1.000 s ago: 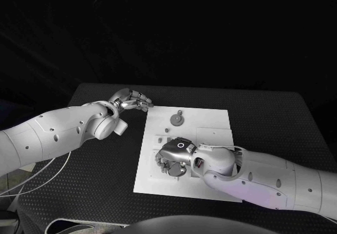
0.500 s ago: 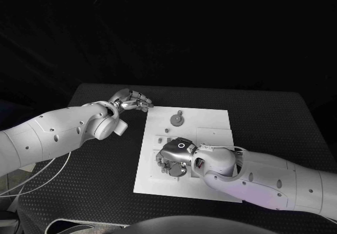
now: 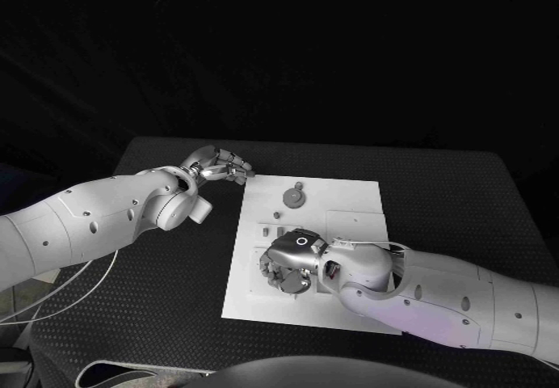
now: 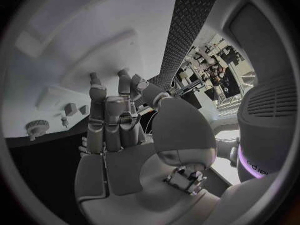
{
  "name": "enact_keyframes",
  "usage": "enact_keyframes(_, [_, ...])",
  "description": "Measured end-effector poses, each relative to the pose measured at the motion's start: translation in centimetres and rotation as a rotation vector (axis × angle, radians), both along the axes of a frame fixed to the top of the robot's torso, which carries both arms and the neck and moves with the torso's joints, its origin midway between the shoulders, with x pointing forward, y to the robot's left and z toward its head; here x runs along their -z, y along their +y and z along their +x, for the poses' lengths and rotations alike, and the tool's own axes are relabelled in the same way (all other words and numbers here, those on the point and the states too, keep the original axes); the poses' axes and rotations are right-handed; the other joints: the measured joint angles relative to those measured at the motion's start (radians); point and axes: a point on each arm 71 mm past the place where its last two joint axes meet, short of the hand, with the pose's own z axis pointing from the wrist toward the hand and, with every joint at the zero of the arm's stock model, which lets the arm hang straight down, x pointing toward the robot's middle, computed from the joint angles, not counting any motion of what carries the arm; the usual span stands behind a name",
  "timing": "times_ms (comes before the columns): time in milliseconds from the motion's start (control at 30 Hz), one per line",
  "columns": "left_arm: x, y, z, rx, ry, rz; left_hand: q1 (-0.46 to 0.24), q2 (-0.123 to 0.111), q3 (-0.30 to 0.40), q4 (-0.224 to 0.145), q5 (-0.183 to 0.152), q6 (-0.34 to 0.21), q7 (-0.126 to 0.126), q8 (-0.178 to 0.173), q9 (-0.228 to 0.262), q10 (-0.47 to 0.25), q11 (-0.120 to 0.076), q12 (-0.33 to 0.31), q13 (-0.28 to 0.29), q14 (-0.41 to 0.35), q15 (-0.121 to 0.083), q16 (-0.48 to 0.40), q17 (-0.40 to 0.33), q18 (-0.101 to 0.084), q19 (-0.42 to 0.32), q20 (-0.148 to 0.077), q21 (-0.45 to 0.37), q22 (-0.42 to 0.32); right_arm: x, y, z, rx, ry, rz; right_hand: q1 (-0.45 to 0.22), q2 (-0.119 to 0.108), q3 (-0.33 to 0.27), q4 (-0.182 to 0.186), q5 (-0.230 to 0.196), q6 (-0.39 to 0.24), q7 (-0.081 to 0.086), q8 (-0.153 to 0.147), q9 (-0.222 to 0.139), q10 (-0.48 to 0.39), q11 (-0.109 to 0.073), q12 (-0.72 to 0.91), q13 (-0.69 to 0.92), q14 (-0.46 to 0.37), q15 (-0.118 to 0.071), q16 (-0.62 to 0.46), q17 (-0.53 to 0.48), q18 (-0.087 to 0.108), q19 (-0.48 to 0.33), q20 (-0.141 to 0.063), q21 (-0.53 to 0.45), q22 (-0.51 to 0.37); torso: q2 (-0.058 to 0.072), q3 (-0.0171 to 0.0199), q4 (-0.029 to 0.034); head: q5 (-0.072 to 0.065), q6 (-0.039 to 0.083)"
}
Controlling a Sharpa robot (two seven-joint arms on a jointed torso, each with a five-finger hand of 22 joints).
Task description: Assemble the parts on the task board
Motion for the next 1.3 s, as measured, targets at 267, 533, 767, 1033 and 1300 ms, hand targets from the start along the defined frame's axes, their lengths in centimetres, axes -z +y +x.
enact_keyframes(267, [0.0, 0.01, -0.01, 0.0, 0.0, 0.0, 0.0, 0.0, -0.002, 0.002, 0.0, 0.0, 0.0, 0.0, 0.0, 0.0, 0.0, 0.0, 0.0, 0.0, 0.0, 0.0, 0.0, 0.0, 0.0, 0.0, 0.0, -0.001, 0.05, 0.09, -0.05, -0.003, 0.009, -0.001, 0.0, 0.0, 0.0, 0.0, 0.0, 0.0, 0.0, 0.0, 0.0, 0.0, 0.0, 0.0, 0.0, -0.002, -0.002, 0.0, 0.0, 0.0, 0.002, -0.001, 0.0, 0.0, 0.0, -0.0005, -0.0006, 0.0, -0.001])
enact_keyframes(533, [0.0, 0.0, -0.01, 0.0, 0.001, 0.0, 0.0, 0.0, -0.002, 0.002, 0.0, 0.0, 0.0, 0.0, 0.0, 0.0, 0.0, 0.0, -0.001, 0.0, 0.0, 0.0, 0.001, 0.0, 0.0, 0.0, 0.0, -0.002, 0.11, 0.25, -0.12, -0.008, 0.015, -0.003, 0.002, -0.003, 0.0, 0.0, 0.0, 0.0, 0.0, 0.0, 0.0, 0.0, 0.0, 0.001, 0.002, -0.002, -0.002, 0.0, 0.0, 0.0, 0.002, -0.001, 0.0, 0.0, 0.0, -0.0002, -0.0006, -0.002, -0.001])
enact_keyframes(767, [0.01, -0.03, 0.0, 0.0, 0.001, 0.0, 0.0, 0.0, -0.002, 0.002, 0.0, -0.003, -0.003, 0.0, 0.0, 0.0, 0.0, 0.0, -0.001, 0.0, 0.0, 0.0, 0.001, 0.0, 0.0, 0.0, 0.0, -0.002, 0.15, 0.39, -0.15, -0.011, 0.018, -0.004, 0.0, -0.006, 0.002, 0.002, 0.0, 0.0, 0.0, 0.0, 0.0, 0.0, 0.0, 0.003, 0.003, -0.002, -0.002, 0.0, 0.0, 0.001, 0.003, 0.0, 0.0, 0.0, 0.0, -0.0006, -0.0006, -0.003, 0.001])
enact_keyframes(1033, [0.01, 0.0, -0.01, 0.0, 0.002, 0.0, 0.0, 0.0, -0.002, 0.002, 0.0, -0.003, -0.003, 0.0, 0.0, 0.0, 0.0, 0.0, -0.002, 0.0, 0.0, 0.0, 0.002, 0.0, 0.0, 0.0, 0.0, -0.003, 0.18, 0.46, -0.2, -0.013, 0.02, -0.004, -0.001, -0.007, 0.002, 0.002, 0.0, 0.0, 0.0, -0.001, 0.0, 0.0, 0.0, -0.001, 0.004, -0.002, -0.002, 0.0, 0.0, 0.001, 0.003, 0.0, 0.0, 0.0, 0.0, -0.0007, -0.0003, -0.004, 0.001])
enact_keyframes(1300, [0.02, 0.01, 0.0, -0.001, 0.002, 0.001, 0.0, 0.0, -0.002, 0.002, 0.0, -0.003, -0.003, 0.0, 0.0, 0.0, 0.0, 0.0, -0.002, 0.0, 0.0, 0.0, 0.002, 0.0, 0.0, 0.0, 0.0, -0.003, 0.46, 0.35, -0.23, -0.009, 0.027, -0.009, 0.0, -0.005, 0.002, 0.002, -0.003, 0.0, 0.0, -0.004, -0.001, 0.0, 0.0, -0.001, 0.004, -0.002, -0.002, 0.0, 0.0, 0.001, 0.003, 0.001, 0.0, 0.0, 0.0, -0.0006, 0.0002, -0.004, 0.001])
